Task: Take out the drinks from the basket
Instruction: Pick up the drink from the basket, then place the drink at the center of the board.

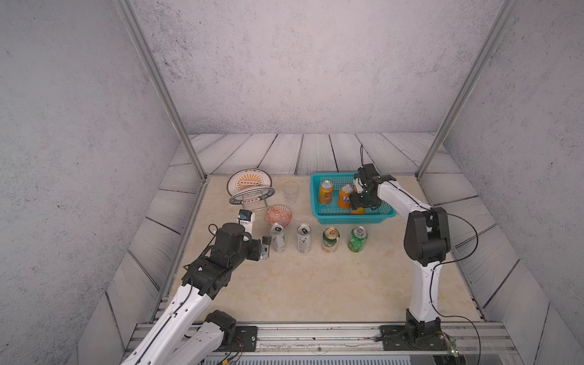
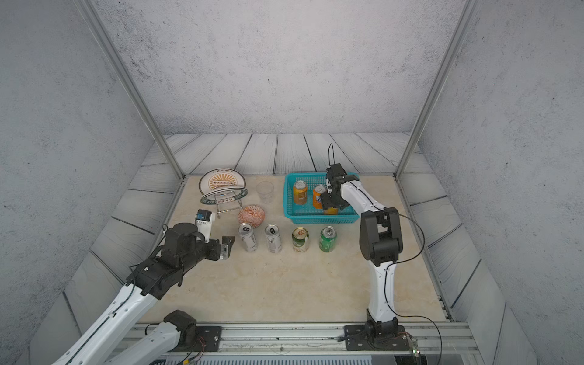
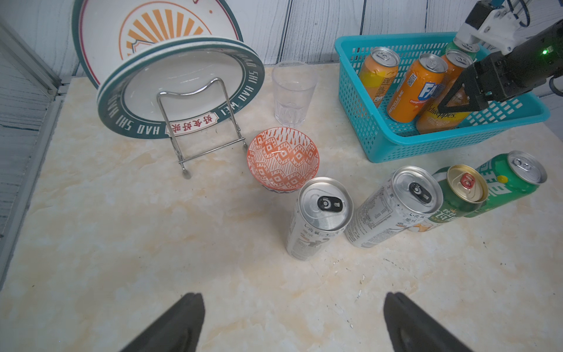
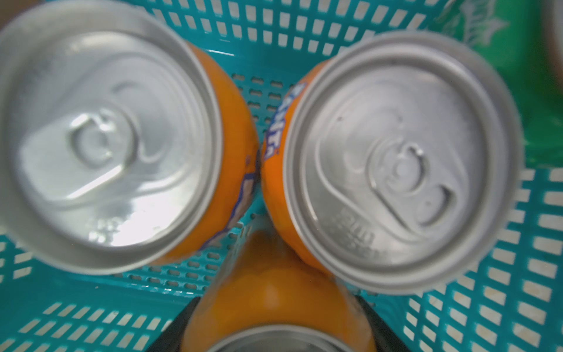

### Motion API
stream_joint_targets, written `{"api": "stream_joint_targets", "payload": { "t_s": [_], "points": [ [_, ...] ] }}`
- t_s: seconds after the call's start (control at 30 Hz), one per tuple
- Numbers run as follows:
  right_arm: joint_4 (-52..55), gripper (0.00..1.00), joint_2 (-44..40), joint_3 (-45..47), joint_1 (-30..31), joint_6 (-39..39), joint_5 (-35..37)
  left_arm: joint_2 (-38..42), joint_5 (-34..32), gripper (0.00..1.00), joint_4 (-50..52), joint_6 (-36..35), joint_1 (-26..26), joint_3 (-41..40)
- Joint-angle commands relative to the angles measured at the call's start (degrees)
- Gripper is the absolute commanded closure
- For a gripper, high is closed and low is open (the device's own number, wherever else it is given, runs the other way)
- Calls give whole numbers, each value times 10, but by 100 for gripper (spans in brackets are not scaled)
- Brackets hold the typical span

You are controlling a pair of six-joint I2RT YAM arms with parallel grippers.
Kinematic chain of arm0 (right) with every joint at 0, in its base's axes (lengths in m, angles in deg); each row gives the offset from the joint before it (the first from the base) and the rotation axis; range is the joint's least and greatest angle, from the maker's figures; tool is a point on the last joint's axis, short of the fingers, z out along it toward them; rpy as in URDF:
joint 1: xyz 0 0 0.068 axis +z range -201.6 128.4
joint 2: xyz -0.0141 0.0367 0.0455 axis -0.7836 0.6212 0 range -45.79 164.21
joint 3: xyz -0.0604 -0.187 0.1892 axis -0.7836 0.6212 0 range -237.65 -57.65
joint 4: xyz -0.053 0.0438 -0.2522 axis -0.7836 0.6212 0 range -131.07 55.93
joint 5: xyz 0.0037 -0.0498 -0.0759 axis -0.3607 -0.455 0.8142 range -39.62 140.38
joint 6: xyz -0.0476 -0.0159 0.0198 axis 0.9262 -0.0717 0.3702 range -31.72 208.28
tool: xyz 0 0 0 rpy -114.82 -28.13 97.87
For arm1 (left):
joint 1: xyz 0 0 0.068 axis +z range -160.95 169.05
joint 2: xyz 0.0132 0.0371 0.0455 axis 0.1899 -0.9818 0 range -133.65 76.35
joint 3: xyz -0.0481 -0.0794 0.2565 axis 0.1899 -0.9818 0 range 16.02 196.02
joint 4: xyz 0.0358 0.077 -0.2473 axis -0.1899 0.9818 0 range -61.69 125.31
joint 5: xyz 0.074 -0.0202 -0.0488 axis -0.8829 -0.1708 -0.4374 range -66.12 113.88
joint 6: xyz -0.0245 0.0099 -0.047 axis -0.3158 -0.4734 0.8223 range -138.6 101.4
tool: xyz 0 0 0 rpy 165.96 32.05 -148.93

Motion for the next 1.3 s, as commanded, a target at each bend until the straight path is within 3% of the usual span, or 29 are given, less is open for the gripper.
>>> {"api": "stream_joint_targets", "payload": {
  "t_s": [0.0, 0.8, 1.27],
  "points": [
    [12, 35, 1, -15, -2, -2, 2, 1, 5, 1, -4, 3, 4, -5],
    [67, 37, -179, -22, -3, 13, 22, 0, 4, 1, -4, 2, 4, -4],
    [68, 37, -379, 97, -3, 20, 32, 0, 8, 1, -8, 1, 4, -3]
  ]
}}
